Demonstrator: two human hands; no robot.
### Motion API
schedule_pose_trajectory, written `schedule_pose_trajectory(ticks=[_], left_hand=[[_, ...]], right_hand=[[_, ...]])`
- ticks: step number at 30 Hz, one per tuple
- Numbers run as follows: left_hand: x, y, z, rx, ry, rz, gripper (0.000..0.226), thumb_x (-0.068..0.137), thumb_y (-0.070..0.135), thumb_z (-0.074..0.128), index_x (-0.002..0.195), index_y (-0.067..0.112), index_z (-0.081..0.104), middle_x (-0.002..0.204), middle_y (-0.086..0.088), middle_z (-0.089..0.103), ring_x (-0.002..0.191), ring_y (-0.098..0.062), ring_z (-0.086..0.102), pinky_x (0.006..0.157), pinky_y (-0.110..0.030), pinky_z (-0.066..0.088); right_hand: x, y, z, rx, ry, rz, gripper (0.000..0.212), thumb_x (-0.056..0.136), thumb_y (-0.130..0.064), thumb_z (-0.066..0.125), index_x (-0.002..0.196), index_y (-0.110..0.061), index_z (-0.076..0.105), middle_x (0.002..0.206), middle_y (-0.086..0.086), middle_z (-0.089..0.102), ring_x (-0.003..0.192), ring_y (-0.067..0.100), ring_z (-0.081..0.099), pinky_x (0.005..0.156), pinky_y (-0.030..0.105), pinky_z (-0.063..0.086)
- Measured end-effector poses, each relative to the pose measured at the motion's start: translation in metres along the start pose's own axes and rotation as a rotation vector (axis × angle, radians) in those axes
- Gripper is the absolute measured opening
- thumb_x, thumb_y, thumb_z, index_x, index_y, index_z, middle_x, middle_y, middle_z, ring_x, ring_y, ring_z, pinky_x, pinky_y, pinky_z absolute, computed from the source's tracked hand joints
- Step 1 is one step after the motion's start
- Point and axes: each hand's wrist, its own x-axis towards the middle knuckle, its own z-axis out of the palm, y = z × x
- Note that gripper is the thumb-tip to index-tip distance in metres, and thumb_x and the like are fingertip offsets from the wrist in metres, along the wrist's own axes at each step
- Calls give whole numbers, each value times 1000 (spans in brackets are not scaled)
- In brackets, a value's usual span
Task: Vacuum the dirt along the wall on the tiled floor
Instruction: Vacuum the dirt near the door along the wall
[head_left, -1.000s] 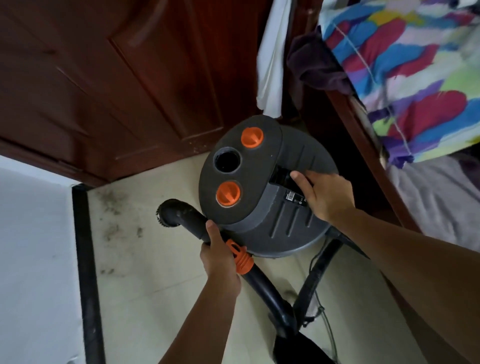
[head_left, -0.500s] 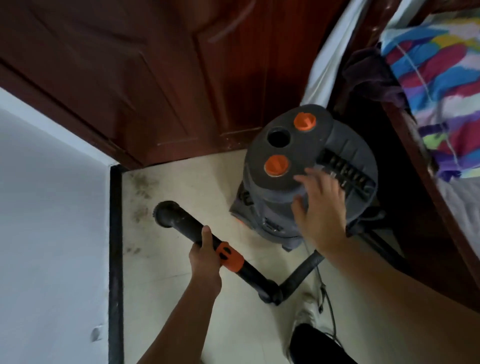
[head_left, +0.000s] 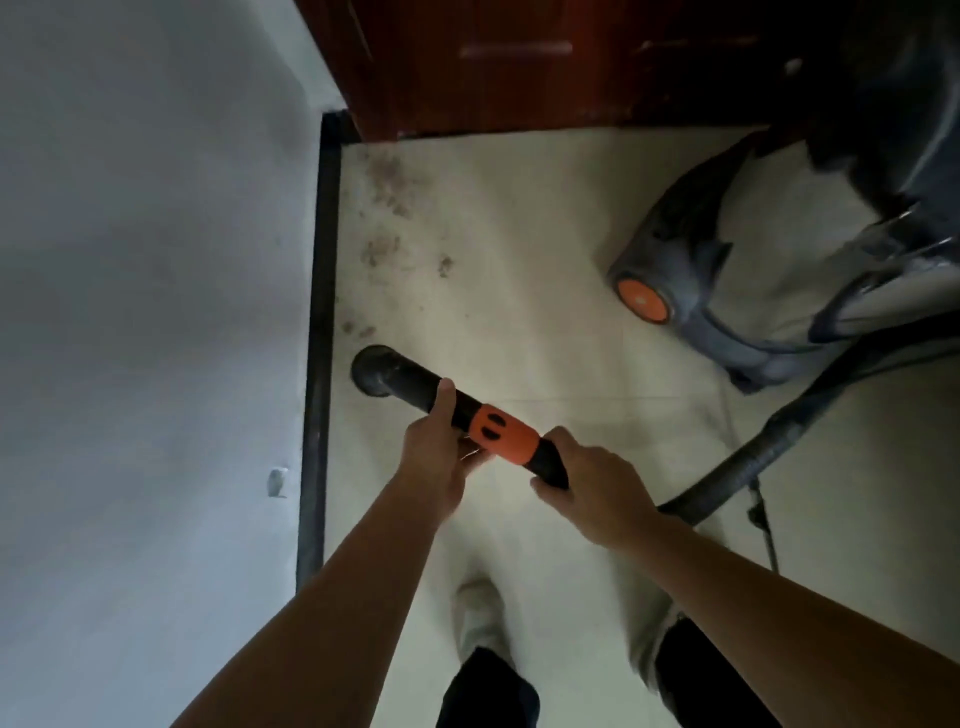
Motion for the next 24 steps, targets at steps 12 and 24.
schedule_pose_trajectory(ticks=[12,24], left_hand=[[242,-146,-140,1201,225,388,52,98,50,41,102,3,63,100,-14,66,95,-30,63,80,-32,45],[337,-213,-246,1365,637,980,42,86,28,38,100,-2,65,108,-22,60,94,-39,61,76,-42,55]], right_hand=[[151,145,134,270,300,281,22,85,-23,70,97,-12,57,76,12,64,68,32,64,62,35,51],[226,157,176,398,248,-17,12,82,-15,70,84,-15,58,69,10,64,54,22,59,53,35,49]])
